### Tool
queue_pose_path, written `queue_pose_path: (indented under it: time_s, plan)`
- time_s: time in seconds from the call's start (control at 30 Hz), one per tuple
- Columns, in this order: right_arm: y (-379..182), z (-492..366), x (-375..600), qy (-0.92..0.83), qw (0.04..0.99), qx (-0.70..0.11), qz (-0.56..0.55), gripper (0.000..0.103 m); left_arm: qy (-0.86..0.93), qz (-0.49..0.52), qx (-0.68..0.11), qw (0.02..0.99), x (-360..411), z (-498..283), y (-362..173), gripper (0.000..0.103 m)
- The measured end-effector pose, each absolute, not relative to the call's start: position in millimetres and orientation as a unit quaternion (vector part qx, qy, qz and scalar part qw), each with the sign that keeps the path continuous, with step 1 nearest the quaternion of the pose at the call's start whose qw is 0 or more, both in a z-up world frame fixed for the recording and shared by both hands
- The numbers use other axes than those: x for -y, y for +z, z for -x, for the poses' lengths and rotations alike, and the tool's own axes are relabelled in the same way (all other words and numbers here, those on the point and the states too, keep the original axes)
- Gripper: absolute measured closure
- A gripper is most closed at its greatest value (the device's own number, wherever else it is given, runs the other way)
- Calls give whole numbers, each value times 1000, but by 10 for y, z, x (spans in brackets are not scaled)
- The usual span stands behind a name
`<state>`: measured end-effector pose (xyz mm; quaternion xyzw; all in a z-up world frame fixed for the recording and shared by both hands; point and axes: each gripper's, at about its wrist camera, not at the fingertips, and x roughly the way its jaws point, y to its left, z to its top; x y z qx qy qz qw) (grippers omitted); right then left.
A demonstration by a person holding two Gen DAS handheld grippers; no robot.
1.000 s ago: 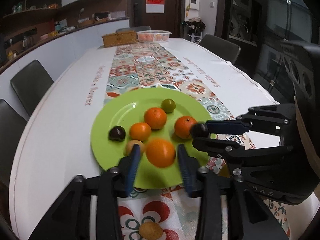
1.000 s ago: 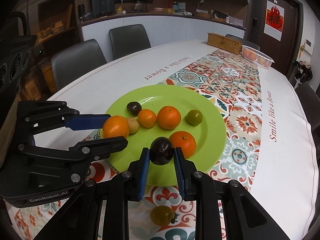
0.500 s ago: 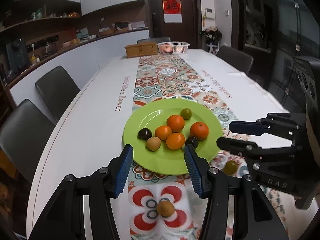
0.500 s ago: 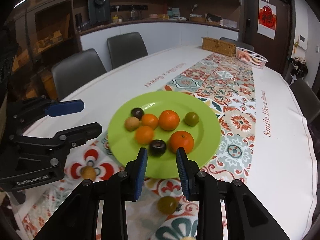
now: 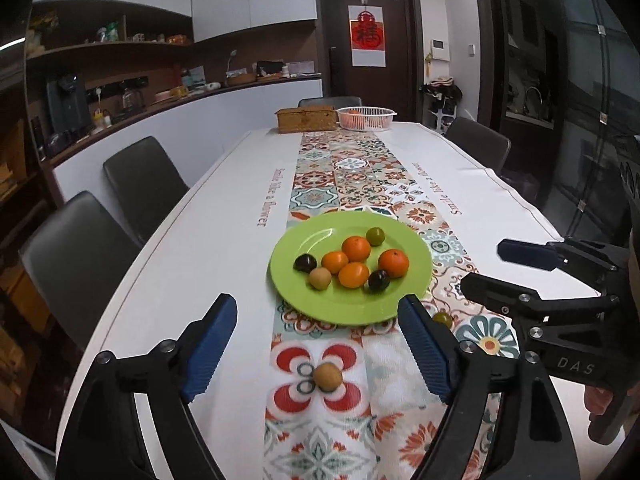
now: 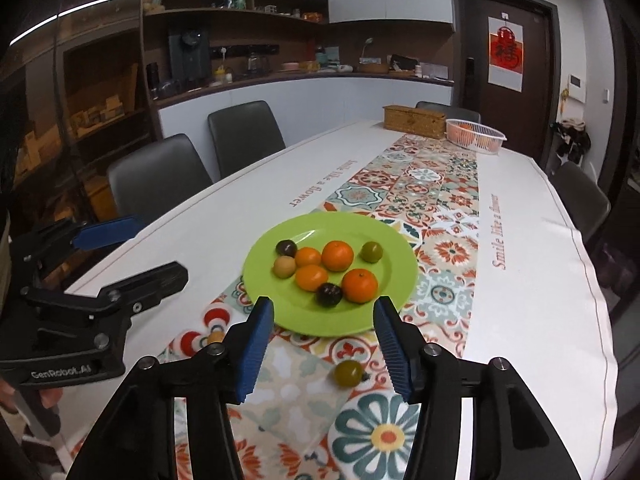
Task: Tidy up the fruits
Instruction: 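Withdraw both tools toward the tan round fruit and last green tomato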
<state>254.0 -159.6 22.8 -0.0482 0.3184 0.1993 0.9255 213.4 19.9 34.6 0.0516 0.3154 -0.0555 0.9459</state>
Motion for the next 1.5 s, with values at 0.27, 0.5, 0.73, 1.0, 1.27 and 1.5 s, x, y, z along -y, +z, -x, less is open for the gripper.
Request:
queue_pose_path:
  time_s: [0.27,0.5,0.73,1.0,1.27,1.5]
  plan:
    - [203,-2289,1612,174,931,-315,54,38,-42,-36,-333,941,-285,-1875,215,9]
    - [80,-2181,1643,154,928,-336,41,33,-29,-16,-355,934,-370,-1743,26,5]
    - [-101,-2204,1635,139,923,-356,48,33,-22,-22,-375,926,-375,-1805,-154,6]
    - [-301,-2403,1696,118,912,-390,38,33,-31,-30,-402,915,-357,-2017,-351,20]
    - [-472,-2592,1659,119,903,-411,40,35,-26,-21,-425,905,-345,-2246,-552,31]
    - [-614,-2766,1627,126,894,-429,39,45,-29,-11,-438,899,-324,-2392,-667,36]
